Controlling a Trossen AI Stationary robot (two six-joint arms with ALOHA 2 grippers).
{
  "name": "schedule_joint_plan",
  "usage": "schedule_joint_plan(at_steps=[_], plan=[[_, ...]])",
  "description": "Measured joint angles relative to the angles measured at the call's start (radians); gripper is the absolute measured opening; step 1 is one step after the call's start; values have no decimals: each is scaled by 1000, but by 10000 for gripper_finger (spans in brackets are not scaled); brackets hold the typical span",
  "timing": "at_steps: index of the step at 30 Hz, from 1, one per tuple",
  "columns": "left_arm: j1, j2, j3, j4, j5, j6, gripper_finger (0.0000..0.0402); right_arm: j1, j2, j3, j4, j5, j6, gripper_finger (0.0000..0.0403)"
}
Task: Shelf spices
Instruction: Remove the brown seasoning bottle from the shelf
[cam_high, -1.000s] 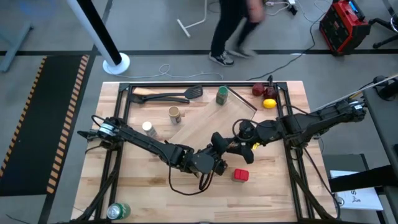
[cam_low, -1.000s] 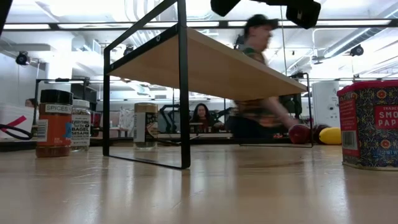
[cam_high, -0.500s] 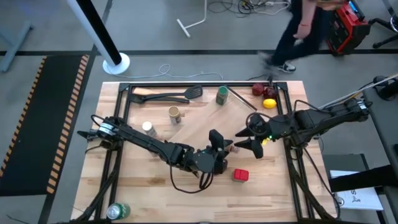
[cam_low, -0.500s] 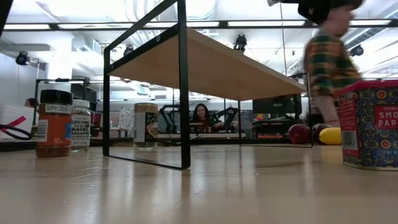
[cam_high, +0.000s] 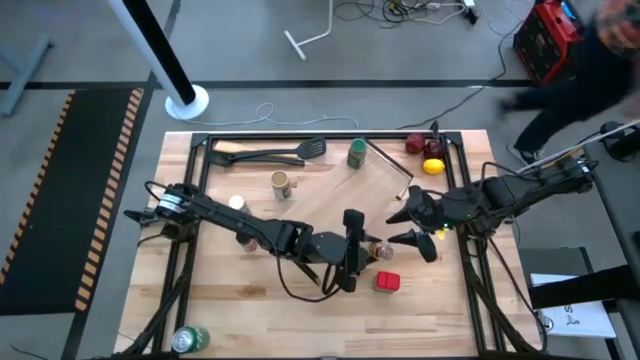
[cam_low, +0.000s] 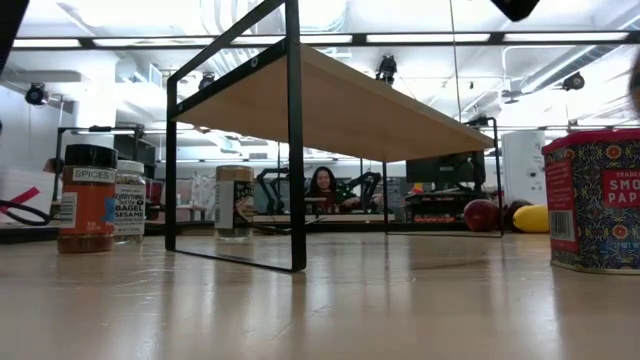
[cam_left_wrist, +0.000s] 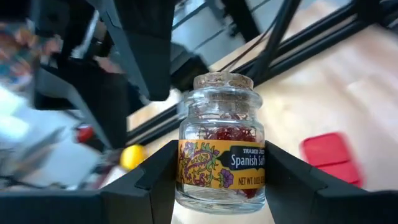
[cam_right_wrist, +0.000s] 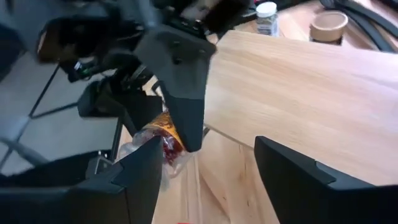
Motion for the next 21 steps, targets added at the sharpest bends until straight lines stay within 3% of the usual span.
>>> schedule_joint_plan(at_steps=[8, 16, 21], plan=[[51, 0, 0, 20, 216, -97, 179, 21, -33, 9, -21, 1, -156, 229], [86, -1, -17, 139, 391, -180, 179, 46, 47, 198, -245, 62, -217, 237], [97, -1, -86, 303, 430, -238, 179, 80, 96, 290, -339, 104, -236, 231]])
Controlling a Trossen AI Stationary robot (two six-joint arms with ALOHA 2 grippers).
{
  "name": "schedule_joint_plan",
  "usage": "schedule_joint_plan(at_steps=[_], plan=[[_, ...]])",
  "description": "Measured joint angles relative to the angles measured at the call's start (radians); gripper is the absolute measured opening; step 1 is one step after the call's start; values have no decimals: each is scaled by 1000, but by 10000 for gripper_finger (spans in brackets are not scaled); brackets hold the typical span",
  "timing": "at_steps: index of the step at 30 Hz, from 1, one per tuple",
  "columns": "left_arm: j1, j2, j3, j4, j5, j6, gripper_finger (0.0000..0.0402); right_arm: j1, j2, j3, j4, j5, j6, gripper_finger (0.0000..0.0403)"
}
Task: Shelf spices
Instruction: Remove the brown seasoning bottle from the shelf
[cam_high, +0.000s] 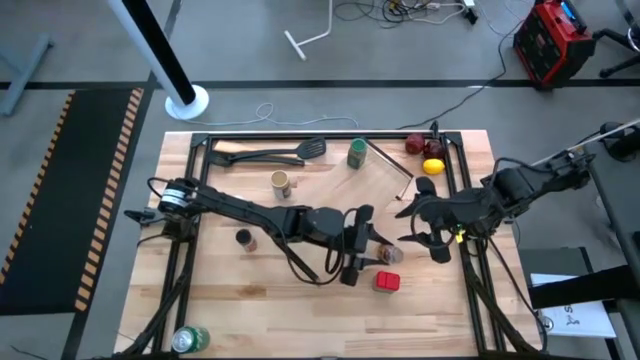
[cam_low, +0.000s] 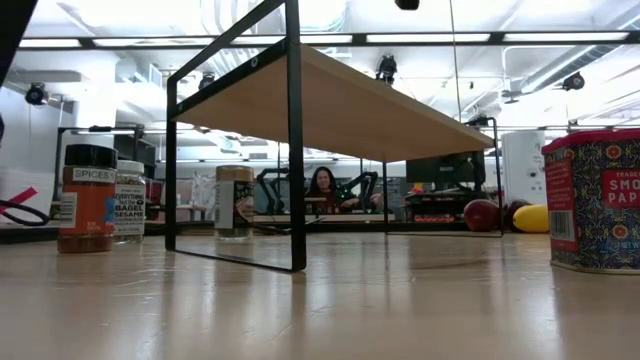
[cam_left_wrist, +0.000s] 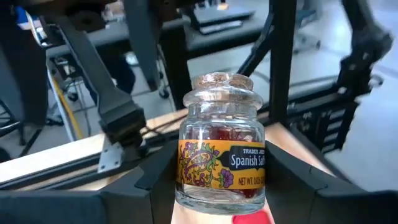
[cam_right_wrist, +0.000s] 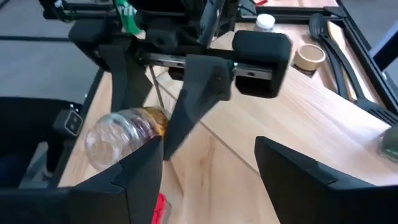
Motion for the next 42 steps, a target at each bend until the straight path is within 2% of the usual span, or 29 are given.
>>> schedule_joint_plan(at_steps=[4, 12, 15, 23, 28, 36, 42], plan=[[9, 0, -62, 132, 18, -49, 179, 3, 12, 53, -72, 2, 2, 227], [61, 0, -90, 184, 19, -157, 183, 3, 44, 86, -183, 1, 83, 245], [82, 0, -120, 285, 68, -204, 179, 4, 66, 130, -244, 3, 97, 251], [120, 0, -212, 498, 166, -358, 186, 21, 158, 220, -309, 19, -72, 245], [122, 0, -235, 555, 244, -415, 178, 20, 190, 259, -315, 31, -165, 262], [125, 0, -239, 570, 337, -487, 184, 23, 286, 317, -296, 19, -301, 315], [128, 0, -239, 571, 414, -521, 181, 54, 374, 396, -298, 19, -373, 315]])
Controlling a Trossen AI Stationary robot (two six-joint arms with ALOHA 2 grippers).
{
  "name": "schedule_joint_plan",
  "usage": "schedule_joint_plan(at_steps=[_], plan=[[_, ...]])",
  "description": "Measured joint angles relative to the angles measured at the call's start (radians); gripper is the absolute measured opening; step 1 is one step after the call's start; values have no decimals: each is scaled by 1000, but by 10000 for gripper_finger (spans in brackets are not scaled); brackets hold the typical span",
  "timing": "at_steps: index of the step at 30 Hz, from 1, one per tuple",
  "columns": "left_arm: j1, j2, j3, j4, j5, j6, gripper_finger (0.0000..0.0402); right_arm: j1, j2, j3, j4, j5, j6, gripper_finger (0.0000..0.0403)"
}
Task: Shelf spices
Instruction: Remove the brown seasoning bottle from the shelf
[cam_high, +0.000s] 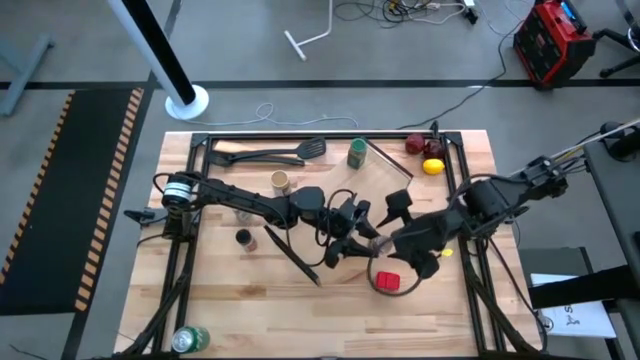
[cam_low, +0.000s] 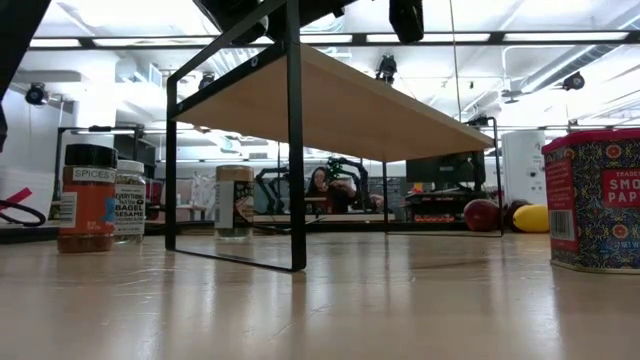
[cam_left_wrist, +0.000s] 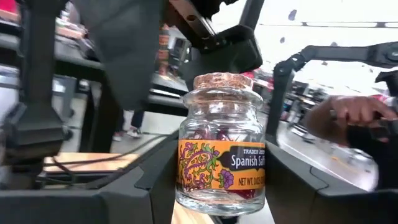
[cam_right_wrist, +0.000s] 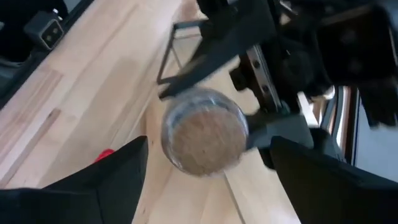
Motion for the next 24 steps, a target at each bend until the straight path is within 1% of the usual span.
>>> schedule_joint_plan(at_steps=[4, 8, 14, 20, 24], plan=[[1, 1, -6, 4, 37, -10, 185, 23, 44, 48, -1, 0, -25, 304], [1, 1, -6, 11, 76, -29, 179, 33, 82, 80, -6, -1, -58, 293], [2, 1, -4, 11, 80, -46, 185, 32, 123, 103, -13, 0, -101, 277], [2, 1, -6, 10, 81, -56, 179, 32, 144, 103, -13, 0, -120, 263], [2, 1, -5, 10, 80, -61, 183, 31, 154, 103, -10, 0, -141, 250]])
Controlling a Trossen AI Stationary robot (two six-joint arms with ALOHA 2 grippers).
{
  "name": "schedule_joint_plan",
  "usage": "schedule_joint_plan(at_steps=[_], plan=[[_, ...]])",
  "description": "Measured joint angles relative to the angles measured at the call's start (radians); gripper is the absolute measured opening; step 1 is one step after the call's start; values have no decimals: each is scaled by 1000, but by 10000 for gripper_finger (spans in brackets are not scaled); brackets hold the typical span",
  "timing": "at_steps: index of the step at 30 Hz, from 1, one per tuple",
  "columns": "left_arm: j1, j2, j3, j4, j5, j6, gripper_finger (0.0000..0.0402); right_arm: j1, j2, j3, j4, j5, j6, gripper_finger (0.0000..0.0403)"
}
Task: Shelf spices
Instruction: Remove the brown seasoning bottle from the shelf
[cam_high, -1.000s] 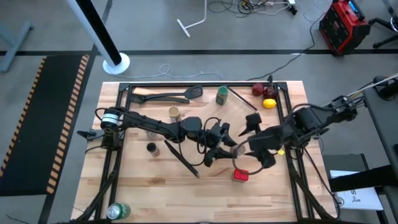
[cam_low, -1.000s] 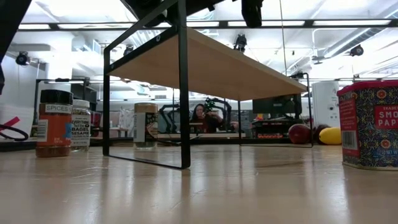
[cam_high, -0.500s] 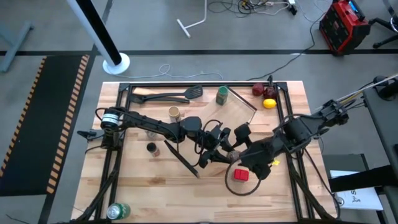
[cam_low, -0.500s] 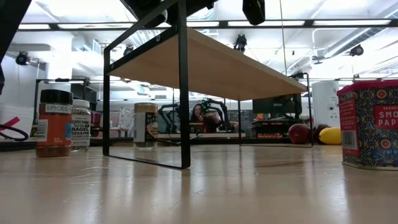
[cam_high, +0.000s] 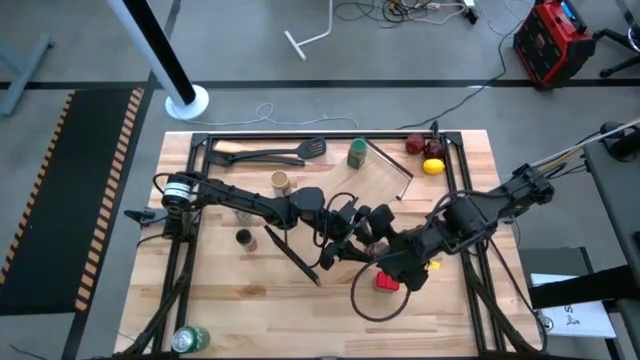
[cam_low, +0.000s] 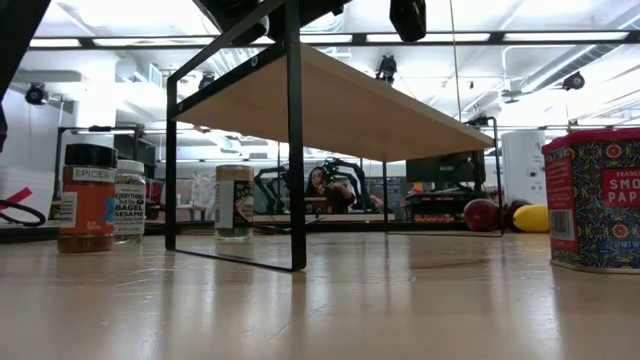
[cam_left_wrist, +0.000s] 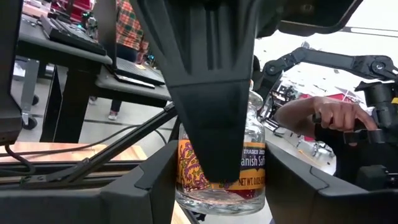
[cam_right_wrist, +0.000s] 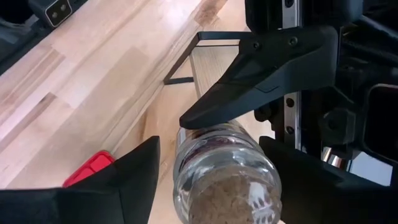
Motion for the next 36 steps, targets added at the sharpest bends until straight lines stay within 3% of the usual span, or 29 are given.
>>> schedule_joint_plan(at_steps=[15, 36], plan=[[0, 0, -1, -3, -9, -2, 180, -7, 4, 0, 18, 7, -28, 169], [0, 1, -2, -4, -31, 16, 192, -24, 4, 0, -10, 1, 17, 167]])
